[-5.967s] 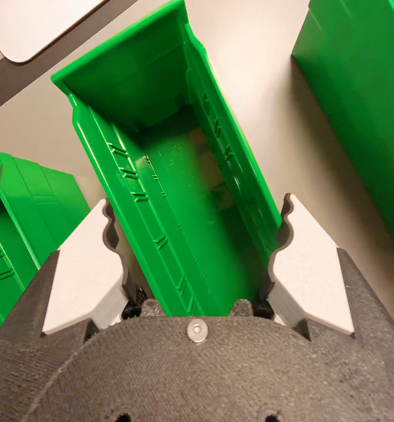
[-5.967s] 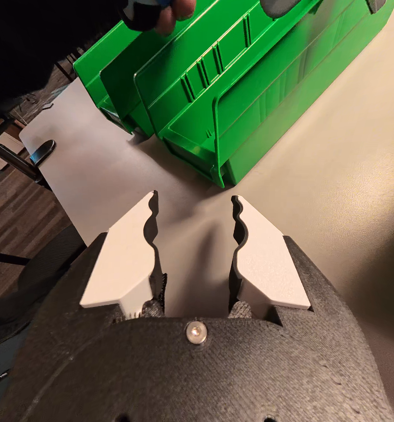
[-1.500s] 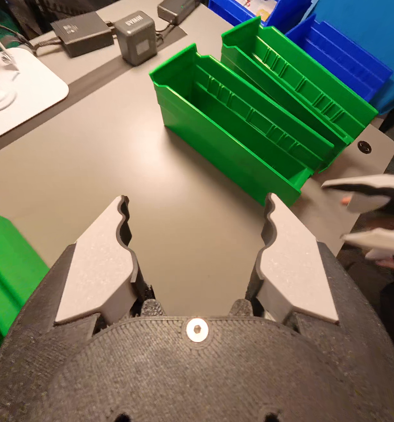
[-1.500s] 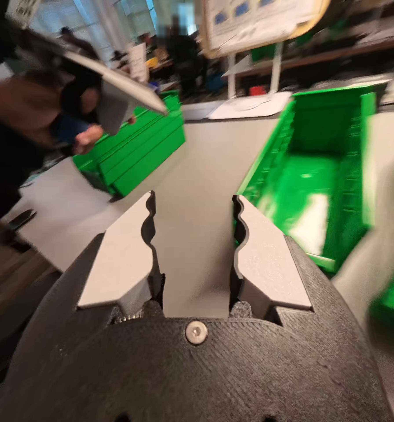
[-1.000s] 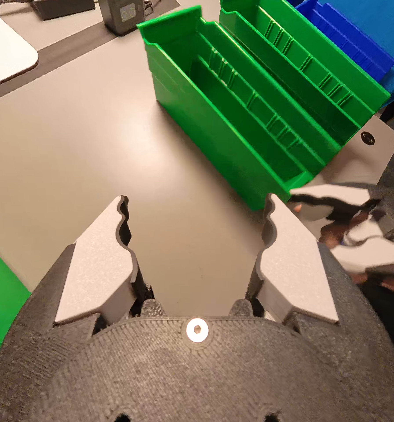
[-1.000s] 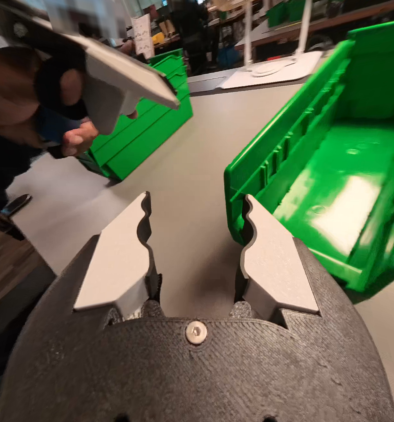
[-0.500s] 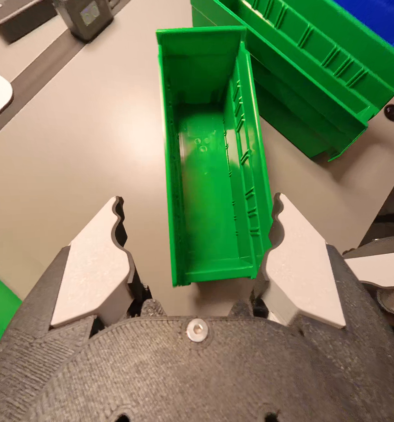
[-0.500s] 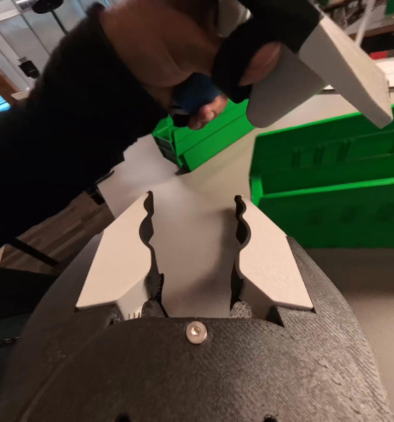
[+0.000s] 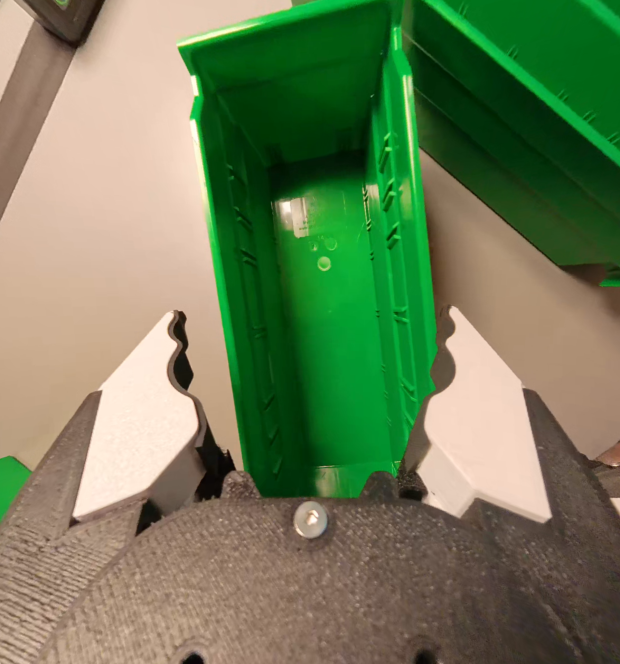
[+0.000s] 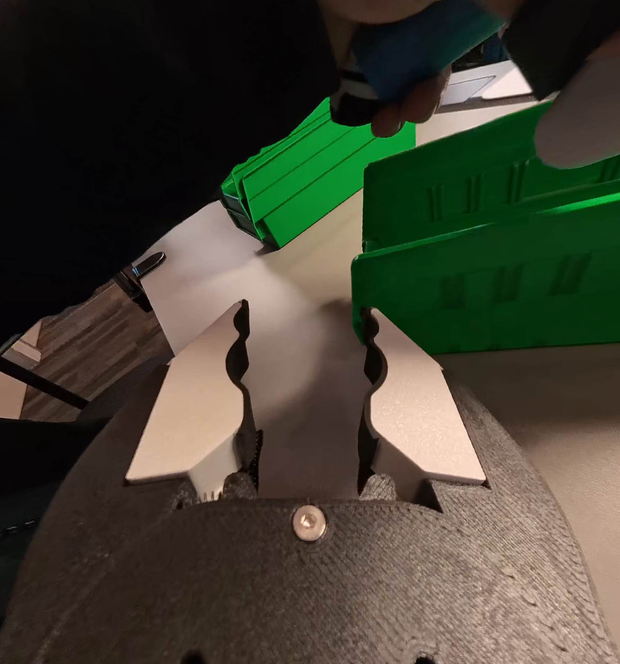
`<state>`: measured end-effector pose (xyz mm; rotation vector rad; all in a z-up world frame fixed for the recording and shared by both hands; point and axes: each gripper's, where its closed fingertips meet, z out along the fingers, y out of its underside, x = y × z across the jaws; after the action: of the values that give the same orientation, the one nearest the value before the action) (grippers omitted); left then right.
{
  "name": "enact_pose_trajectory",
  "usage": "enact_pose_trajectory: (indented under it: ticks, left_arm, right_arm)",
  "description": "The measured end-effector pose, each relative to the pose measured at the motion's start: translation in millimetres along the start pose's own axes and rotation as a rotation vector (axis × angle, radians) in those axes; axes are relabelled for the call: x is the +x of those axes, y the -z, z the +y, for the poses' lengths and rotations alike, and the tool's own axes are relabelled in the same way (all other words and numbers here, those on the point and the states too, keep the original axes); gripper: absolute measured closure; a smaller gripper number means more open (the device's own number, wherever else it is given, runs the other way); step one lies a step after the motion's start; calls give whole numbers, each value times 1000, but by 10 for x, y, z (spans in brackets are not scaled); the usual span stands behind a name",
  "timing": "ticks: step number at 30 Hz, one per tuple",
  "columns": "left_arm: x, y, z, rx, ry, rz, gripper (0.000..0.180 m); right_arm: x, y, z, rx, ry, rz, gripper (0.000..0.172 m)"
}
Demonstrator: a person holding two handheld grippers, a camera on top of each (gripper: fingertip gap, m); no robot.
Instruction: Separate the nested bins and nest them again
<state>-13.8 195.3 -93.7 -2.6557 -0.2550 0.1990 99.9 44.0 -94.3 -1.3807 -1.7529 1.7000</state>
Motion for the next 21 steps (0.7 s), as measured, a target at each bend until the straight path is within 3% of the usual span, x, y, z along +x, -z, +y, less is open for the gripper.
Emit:
enact_pose_trajectory:
  ticks: [7,12,21]
  left_arm:
    - [141,-155,100,-28,28,115,49]
    - [77,-87,176,-19,32,130,70]
    - [-195,168,508,-2,29,99,81]
  right_arm:
    - [50,-3,56,-11,-23,-10,106]
    - [73,21,34,10,-54,-19,106]
    - [93,51,15,32,-90,-30,107]
